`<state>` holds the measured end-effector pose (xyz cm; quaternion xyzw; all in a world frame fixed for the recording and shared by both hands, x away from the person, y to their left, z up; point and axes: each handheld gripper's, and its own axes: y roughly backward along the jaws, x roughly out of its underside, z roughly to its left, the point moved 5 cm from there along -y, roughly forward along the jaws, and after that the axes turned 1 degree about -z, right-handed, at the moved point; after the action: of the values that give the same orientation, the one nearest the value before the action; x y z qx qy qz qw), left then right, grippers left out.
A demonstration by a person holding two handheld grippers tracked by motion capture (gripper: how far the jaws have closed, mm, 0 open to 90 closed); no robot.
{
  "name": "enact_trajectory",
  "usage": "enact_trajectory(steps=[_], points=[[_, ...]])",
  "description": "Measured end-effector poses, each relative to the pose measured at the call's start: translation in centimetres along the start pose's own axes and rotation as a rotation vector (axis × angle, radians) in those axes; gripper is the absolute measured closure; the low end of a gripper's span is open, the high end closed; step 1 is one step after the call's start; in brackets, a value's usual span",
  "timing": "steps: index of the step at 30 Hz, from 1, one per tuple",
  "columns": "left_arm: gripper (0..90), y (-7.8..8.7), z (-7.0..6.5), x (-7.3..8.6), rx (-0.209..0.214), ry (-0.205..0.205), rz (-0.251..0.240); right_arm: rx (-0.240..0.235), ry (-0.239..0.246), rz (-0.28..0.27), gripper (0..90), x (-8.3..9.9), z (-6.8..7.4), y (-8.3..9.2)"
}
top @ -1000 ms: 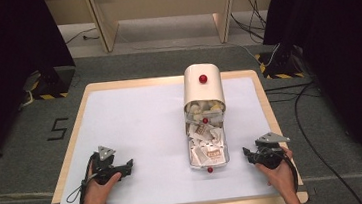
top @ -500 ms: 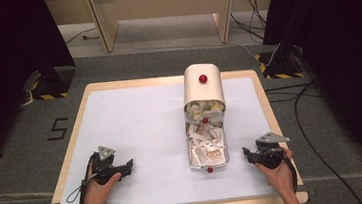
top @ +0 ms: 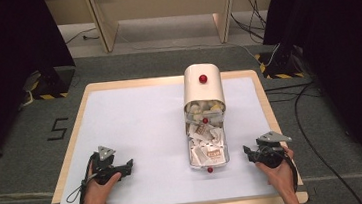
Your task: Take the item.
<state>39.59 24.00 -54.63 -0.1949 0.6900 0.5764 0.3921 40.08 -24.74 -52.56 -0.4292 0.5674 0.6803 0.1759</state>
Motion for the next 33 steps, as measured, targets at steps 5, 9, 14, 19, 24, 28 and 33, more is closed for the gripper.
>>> enact_trajectory(steps=[5, 9, 14, 19, 24, 28, 33], points=[[10.6, 0.0, 0.0, 0.0, 0.0, 0.0, 0.0, -0.013, -0.001, -0.029, 42.1, -0.8, 0.5, 0.6], [10.6, 0.0, 0.0, 0.0, 0.0, 0.0, 0.0, -0.026, 0.004, -0.05, 42.8, -1.4, 1.0, 1.1], [10.6, 0.0, 0.0, 0.0, 0.0, 0.0, 0.0, -0.039, 0.004, -0.071, 43.4, -2.1, 1.6, 1.6], [10.6, 0.0, 0.0, 0.0, 0.0, 0.0, 0.0, -0.046, 0.01, -0.088, 44.1, -2.6, 2.0, 2.0], [10.6, 0.0, 0.0, 0.0, 0.0, 0.001, 0.0, -0.054, 0.012, -0.107, 44.3, -3.1, 2.5, 2.5], [10.6, 0.0, 0.0, 0.0, 0.0, 0.0, 0.0, -0.056, 0.019, -0.117, 44.5, -3.4, 2.8, 2.7], [10.6, 0.0, 0.0, 0.0, 0.0, 0.0, 0.0, -0.063, 0.026, -0.135, 44.8, -3.8, 3.4, 3.2]])
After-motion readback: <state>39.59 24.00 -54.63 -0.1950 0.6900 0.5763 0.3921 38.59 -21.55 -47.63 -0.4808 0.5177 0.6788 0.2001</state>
